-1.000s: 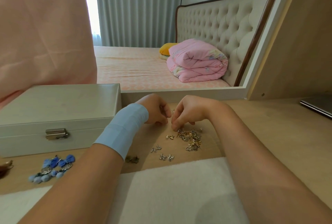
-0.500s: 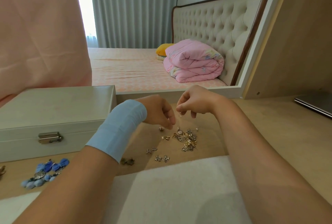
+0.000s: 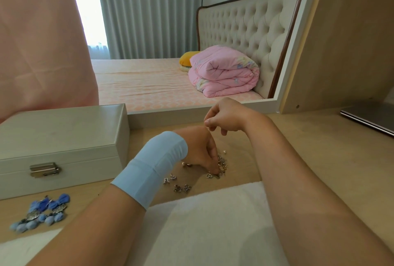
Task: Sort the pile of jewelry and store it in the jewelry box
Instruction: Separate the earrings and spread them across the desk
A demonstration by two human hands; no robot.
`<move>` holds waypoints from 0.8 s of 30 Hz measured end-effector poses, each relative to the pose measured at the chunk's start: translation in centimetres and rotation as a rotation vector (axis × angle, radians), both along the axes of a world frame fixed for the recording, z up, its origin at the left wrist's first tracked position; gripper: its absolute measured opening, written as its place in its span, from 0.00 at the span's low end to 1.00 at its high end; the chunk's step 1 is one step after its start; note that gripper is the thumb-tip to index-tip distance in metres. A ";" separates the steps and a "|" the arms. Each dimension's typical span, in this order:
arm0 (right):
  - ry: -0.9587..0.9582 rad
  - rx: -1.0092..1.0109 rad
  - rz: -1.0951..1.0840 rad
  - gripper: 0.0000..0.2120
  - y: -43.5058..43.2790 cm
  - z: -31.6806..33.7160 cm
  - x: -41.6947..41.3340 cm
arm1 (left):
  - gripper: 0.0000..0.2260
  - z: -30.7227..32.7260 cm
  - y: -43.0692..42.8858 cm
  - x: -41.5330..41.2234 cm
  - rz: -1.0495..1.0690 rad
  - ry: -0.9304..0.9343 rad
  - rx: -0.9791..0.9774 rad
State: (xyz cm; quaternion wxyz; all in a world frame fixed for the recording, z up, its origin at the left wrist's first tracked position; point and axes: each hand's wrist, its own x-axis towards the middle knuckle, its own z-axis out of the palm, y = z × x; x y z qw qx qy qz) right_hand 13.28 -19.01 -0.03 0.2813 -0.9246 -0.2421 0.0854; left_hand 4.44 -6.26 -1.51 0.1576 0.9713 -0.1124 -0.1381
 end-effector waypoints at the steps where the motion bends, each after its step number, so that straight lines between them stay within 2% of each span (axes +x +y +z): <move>1: -0.001 0.004 -0.001 0.04 0.0 0.0 0.0 | 0.06 0.3 0.2 -0.1 0.011 -0.008 -0.017; 8: -0.018 0.107 0.016 0.03 0.5 -0.1 -0.1 | 0.05 3.1 4.9 0.1 0.200 -0.177 -0.122; 14: -0.034 0.143 0.093 0.03 2.3 -0.6 -0.7 | 0.07 2.1 6.6 0.9 0.340 -0.248 0.120; 20: -0.030 0.028 0.150 0.05 4.0 -1.7 -1.3 | 0.06 0.1 6.7 1.7 0.380 -0.154 0.200; 24: -0.184 -0.052 0.116 0.06 6.0 -3.4 -1.9 | 0.05 -1.2 7.1 2.0 0.498 -0.133 0.055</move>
